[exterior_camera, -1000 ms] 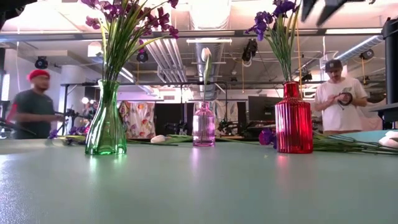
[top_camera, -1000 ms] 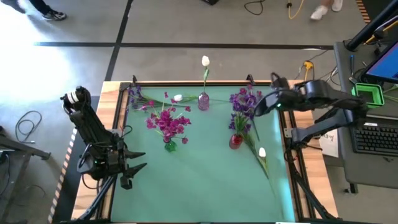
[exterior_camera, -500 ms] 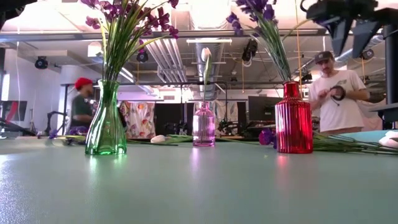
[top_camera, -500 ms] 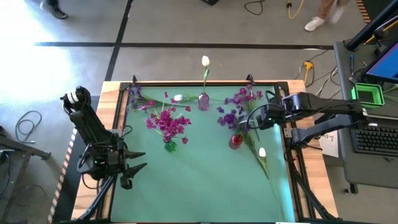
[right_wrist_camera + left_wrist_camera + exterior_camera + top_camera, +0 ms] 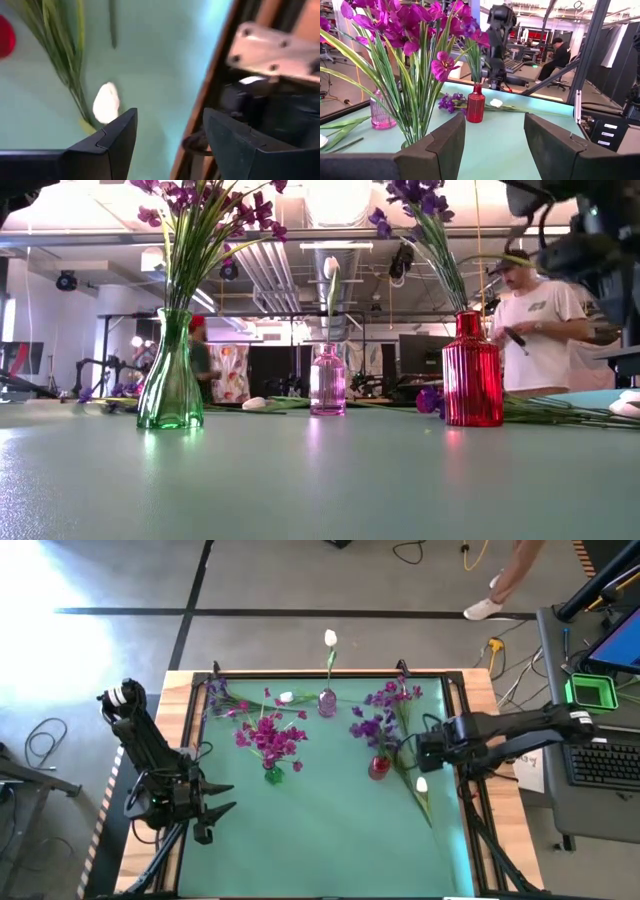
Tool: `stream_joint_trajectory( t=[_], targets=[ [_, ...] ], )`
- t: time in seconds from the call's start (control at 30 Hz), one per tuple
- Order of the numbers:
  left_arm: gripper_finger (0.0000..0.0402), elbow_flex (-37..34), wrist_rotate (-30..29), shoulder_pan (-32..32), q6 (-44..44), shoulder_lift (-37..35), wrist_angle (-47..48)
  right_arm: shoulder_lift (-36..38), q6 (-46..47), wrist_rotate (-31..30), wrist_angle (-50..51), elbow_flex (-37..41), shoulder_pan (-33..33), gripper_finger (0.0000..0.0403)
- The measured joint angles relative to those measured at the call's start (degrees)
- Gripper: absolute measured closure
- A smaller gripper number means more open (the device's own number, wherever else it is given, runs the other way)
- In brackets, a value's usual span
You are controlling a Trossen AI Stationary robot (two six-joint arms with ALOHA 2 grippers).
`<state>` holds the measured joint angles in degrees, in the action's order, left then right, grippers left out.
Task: Sort flowers into vase by color
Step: Put the bottom white tulip into the purple flower vase
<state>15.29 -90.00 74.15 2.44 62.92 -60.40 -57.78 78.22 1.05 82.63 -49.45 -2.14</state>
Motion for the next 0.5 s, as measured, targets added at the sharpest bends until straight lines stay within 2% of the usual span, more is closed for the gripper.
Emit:
stream_joint_trajectory(
  t=[0.27, 0.5],
  targets=[
    [0.0209, 0.0, 0.0, 0.0, 0.0, 0.0, 0.04, -0.21, 4.17, 7.85, -13.01, 8.27, -5.15, 0.0184],
    [0.0209, 0.0, -0.02, 0.0, 0.0, 0.02, 0.33, -2.27, 5.19, 14.7, -17.14, 8.5, -13.58, 0.0184]
  ],
)
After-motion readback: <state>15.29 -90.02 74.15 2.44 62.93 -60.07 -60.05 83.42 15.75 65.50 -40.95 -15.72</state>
